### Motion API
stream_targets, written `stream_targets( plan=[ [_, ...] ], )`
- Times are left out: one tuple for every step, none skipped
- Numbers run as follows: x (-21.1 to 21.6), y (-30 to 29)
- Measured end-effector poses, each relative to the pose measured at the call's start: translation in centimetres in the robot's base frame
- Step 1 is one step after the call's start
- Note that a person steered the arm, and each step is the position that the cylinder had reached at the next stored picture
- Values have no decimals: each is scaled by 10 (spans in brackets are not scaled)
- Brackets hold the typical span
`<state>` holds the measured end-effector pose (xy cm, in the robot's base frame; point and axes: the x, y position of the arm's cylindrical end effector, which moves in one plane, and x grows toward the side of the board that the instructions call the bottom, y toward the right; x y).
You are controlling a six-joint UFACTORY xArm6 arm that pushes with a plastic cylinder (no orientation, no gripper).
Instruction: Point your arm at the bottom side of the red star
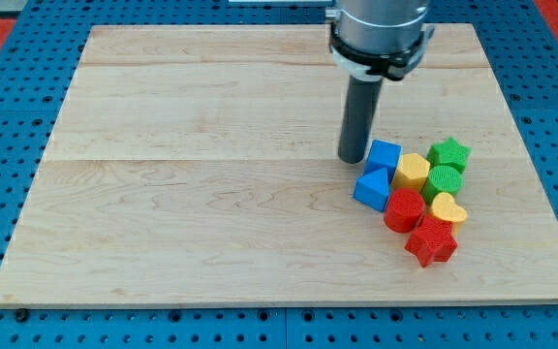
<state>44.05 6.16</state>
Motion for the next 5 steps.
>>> stream_targets(
  plan=[
    [6, -78],
    [113, -107],
    [176, -94],
    [179, -86],
    [178, -72]
  ],
)
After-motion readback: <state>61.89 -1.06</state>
